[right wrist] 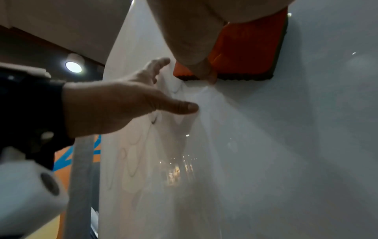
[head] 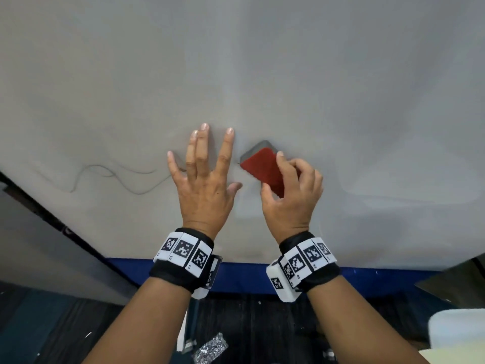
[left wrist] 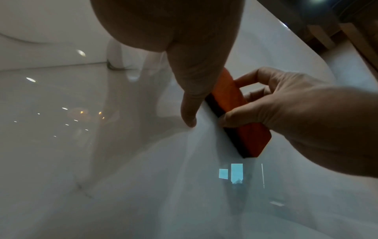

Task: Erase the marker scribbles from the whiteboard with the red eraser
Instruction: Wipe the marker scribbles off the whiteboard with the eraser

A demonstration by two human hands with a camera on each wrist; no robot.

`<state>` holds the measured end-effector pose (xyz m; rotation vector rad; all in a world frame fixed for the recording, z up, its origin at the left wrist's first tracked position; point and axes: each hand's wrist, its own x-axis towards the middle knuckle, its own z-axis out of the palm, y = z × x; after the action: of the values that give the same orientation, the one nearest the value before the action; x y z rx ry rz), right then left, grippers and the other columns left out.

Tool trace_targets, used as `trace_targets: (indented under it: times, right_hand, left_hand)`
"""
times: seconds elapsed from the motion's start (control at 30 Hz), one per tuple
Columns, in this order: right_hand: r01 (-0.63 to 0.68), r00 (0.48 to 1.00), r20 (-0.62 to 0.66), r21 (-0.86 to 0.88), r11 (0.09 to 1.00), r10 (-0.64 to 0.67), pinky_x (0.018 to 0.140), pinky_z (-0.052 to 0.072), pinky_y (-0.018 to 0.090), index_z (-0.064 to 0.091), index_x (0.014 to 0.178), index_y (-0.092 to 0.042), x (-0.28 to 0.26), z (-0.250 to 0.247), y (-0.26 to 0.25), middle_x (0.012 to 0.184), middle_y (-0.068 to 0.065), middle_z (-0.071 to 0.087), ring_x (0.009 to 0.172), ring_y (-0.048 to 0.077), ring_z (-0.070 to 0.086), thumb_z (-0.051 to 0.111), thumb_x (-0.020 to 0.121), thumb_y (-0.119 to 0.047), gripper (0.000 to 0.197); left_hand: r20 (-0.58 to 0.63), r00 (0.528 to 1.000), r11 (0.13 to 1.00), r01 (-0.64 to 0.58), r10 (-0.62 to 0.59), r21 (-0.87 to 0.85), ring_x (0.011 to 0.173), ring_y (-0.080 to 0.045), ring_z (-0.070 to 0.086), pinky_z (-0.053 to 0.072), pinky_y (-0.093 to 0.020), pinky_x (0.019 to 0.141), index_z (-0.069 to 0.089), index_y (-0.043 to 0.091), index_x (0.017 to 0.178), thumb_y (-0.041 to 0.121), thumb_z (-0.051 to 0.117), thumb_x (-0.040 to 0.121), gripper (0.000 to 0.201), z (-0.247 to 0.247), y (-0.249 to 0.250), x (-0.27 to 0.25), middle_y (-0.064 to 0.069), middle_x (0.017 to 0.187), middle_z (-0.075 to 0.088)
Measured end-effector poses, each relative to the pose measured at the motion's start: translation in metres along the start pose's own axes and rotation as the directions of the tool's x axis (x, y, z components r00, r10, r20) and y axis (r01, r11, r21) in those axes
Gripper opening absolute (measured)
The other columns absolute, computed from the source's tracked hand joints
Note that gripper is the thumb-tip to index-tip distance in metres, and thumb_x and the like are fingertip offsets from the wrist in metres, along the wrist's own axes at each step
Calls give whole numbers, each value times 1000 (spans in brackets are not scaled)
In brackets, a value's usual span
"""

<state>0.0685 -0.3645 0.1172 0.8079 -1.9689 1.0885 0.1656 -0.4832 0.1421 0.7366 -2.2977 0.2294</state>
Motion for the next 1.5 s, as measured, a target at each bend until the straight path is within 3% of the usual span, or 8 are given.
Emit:
trace_targets:
  times: [0.1, 0.3, 0.47, 0.67, 0.9, 1.1, 1.33, 1.5]
  right_hand:
    - [42, 998, 44, -19, 999, -41, 86, 42, 43, 54, 126, -28, -3, 3, -5, 113, -3, 47, 101, 27, 49, 77, 68, -14, 64]
    - [-60, 974, -214, 60, 996, 72, 85, 43, 41, 58, 127, -20, 38, -2, -21, 107, 11, 55, 93, 28, 49, 76, 64, -11, 66]
    - [49, 991, 126, -26, 998, -46, 82, 44, 46, 55, 127, -28, -21, 18, -33, 112, -1, 50, 100, 24, 46, 79, 68, -14, 66]
    - [1, 991, -137, 43, 999, 5, 87, 41, 39, 63, 125, -25, 31, 12, -49, 109, -1, 51, 97, 24, 48, 75, 66, -13, 61]
    - [103, 989, 105, -23, 994, -101, 85, 40, 43, 60, 124, -28, -15, 36, -60, 110, -3, 48, 101, 25, 48, 79, 68, -14, 61]
    - [4, 990, -140, 41, 999, 2, 86, 43, 42, 65, 125, -24, 29, 28, -76, 108, 2, 55, 97, 25, 50, 77, 66, -13, 61]
    - [65, 991, 116, -9, 998, -64, 84, 40, 41, 55, 126, -31, -17, 45, -77, 110, -3, 49, 101, 22, 47, 80, 70, -17, 64]
    - [54, 996, -75, 54, 997, -50, 86, 39, 39, 67, 124, -24, 30, 31, -82, 107, 3, 58, 98, 24, 49, 76, 67, -15, 58]
  left_hand:
    - [-8, 1000, 1000, -26, 26, -1, 148, -25, 6, 19, -71, 110, 4, 31, 157, 50, 81, 67, 120, 1, -8, 1, -9, 159, 1]
    - [-8, 999, 999, -39, 39, -16, 149, -25, 4, 17, -71, 111, 5, 31, 156, 48, 81, 68, 118, -1, -25, 0, -9, 160, 1]
    - [-33, 998, 997, -51, 50, -51, 150, -25, 5, 17, -71, 111, 1, 31, 156, 34, 78, 72, 114, 0, -32, 1, -10, 160, 2]
    - [13, 1000, 998, 13, -12, -53, 150, -27, 4, 17, -69, 113, -3, 34, 156, 49, 80, 71, 120, -3, -50, 1, -11, 160, -1]
    - [-21, 1000, 999, 5, -6, -41, 149, -27, 6, 19, -69, 111, 0, 31, 156, 51, 78, 75, 115, 0, -67, 1, -11, 160, 3]
    - [-4, 1000, 999, -16, 16, -51, 149, -27, 6, 19, -69, 111, 2, 31, 156, 45, 81, 71, 117, 0, -74, -1, -12, 160, 2]
    - [-19, 1000, 999, -19, 18, -49, 149, -26, 5, 22, -68, 111, 5, 30, 156, 39, 82, 71, 115, -1, -79, 0, -11, 160, 4]
    - [2, 998, 996, 59, -59, -62, 148, -30, 6, 21, -68, 112, -1, 34, 155, 44, 83, 70, 120, -2, -81, -3, -12, 159, 1]
